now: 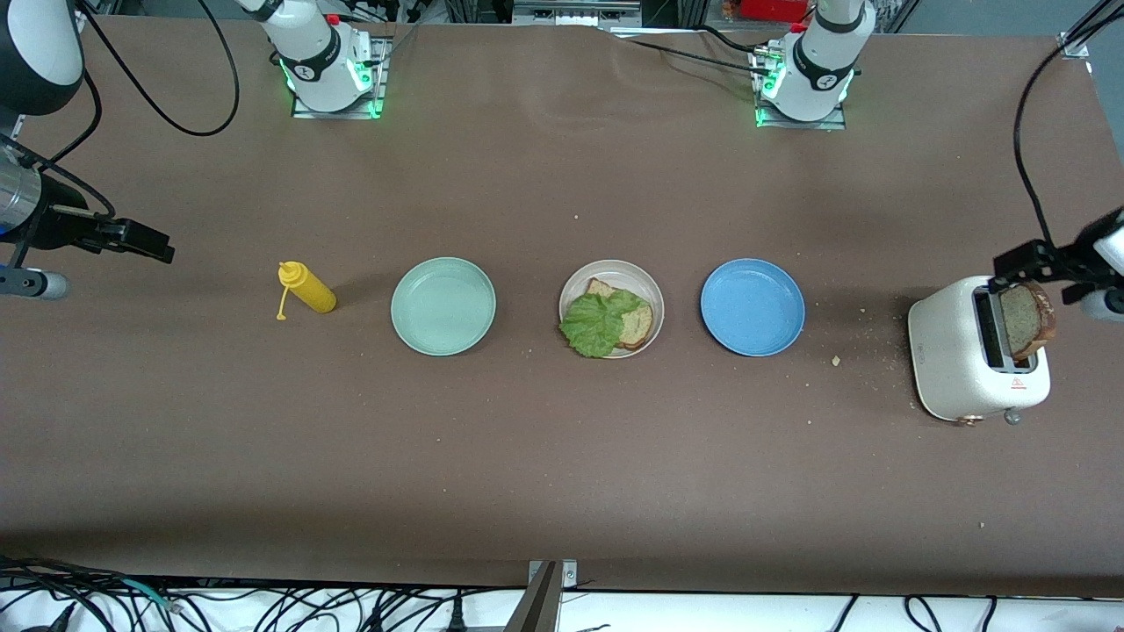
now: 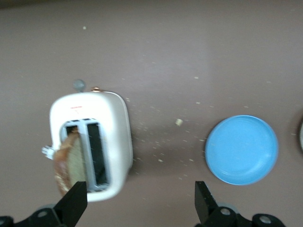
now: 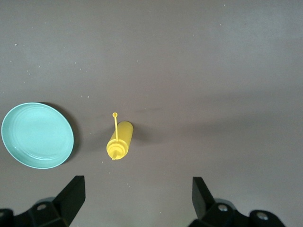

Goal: Make sandwich in beige plate with both arms
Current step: 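Grasp the bread slice in the toaster with the left gripper and lift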

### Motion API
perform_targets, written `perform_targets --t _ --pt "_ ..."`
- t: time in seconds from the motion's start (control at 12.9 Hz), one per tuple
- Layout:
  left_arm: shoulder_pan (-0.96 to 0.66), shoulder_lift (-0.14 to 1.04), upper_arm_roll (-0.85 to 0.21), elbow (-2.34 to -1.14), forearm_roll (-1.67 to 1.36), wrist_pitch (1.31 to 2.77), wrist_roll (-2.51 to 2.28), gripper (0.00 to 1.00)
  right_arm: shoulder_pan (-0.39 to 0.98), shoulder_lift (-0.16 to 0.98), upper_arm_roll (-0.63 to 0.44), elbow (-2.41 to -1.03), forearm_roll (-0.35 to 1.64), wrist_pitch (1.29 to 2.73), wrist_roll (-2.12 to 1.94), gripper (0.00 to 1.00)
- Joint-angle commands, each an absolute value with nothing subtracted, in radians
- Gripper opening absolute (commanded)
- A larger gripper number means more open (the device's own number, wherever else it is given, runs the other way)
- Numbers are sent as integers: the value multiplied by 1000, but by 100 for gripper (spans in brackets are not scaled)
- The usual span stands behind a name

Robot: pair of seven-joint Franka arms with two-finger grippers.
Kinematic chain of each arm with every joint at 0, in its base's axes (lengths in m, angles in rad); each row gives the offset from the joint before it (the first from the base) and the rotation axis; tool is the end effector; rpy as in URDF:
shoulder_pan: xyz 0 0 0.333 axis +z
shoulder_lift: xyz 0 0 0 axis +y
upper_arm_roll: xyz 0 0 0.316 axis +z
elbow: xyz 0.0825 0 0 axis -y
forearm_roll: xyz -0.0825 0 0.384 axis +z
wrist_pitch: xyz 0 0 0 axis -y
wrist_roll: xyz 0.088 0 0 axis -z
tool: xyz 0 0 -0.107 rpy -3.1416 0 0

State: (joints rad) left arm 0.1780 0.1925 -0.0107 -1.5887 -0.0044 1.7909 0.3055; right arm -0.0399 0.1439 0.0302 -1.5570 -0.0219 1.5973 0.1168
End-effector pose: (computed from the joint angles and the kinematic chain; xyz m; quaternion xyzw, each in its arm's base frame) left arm 0.6145 0.1039 0.5217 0.9976 -0.0685 0.0055 0.0020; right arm 0.5948 -0.0092 0.5504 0.9967 -0.0623 -0.0512 0.0115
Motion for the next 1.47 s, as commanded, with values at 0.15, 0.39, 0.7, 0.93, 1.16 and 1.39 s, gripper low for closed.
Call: perform_targets --t 0.15,0.39,0.7,0.93,1.16,1.39 --pt "297 256 -17 -1684 37 2005 481 100 -49 126 43 -1572 -31 1601 123 100" --pt "351 253 -18 -1816 63 2110 503 99 -49 126 43 -1572 -31 1601 123 100" --pt "383 273 -17 -1865 69 2168 502 4 -51 126 43 -1572 -31 1601 121 100" --pt "390 270 -15 -1835 69 2128 499 0 -49 126 43 -1572 -31 1600 120 100" --pt "390 258 -17 -1758 68 2024 497 0 -51 126 43 -1572 -31 1589 118 100" --pt "376 250 -31 -1588 66 1803 499 0 -49 126 43 -1572 -31 1586 124 100"
